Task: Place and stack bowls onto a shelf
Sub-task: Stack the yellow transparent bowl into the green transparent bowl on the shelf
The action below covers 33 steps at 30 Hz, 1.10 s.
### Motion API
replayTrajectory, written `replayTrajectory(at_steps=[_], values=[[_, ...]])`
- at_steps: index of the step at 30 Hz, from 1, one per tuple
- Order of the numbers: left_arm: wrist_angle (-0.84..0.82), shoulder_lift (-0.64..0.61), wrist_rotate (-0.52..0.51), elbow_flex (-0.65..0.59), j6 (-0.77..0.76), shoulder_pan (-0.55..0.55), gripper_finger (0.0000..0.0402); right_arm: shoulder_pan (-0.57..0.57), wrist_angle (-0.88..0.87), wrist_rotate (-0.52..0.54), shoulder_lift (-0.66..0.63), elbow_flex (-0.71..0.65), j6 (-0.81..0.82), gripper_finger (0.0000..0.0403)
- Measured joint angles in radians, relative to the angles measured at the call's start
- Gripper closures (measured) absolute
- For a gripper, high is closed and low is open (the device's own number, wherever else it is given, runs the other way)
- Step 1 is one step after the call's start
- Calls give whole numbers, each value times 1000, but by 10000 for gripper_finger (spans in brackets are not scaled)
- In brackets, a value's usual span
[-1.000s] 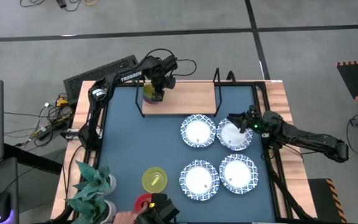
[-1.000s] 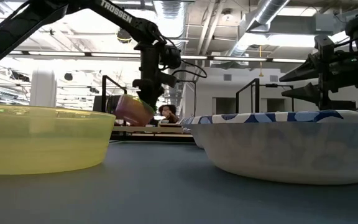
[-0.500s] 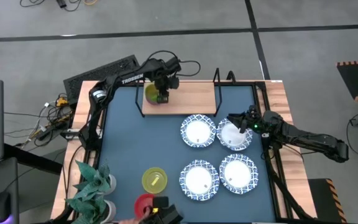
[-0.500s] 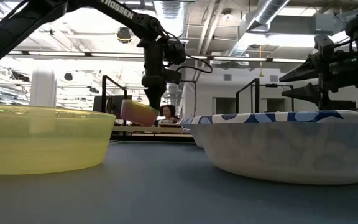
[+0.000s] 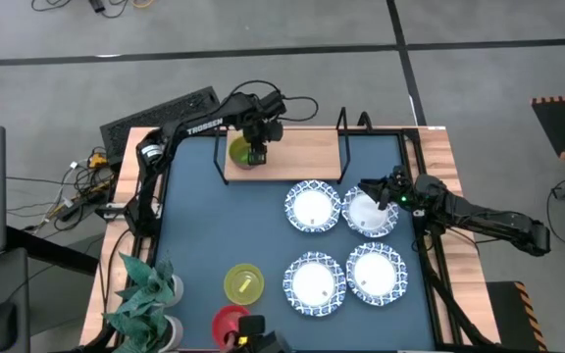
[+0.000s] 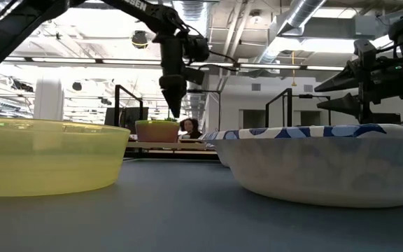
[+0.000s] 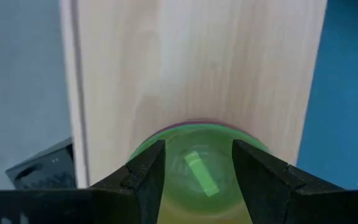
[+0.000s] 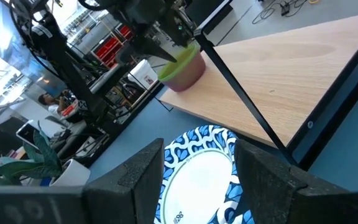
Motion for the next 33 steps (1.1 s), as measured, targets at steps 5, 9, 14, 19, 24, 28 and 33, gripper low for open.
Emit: replayTrajectory(at_steps=[5,9,14,19,24,28,33], values=[[-58,-85,36,0,-49,-17,230,1,0,0,5,0,3,183],[-160,-192,130,0,-144,-67,230,1,-1,-6,8,0,3,183],[-227,-310,201,0,-312,-170,230,1,-3,-10,22,0,3,183],[-220,-385,201,0,-487,-310,230,1,-4,-17,34,0,3,183],[-179,-407,167,0,-641,-449,230,1,-4,-19,34,0,3,183],[-171,-407,156,0,-737,-540,230,1,-4,-20,33,0,3,183],[-134,-407,109,0,-835,-620,230,1,-4,-21,34,0,3,183]])
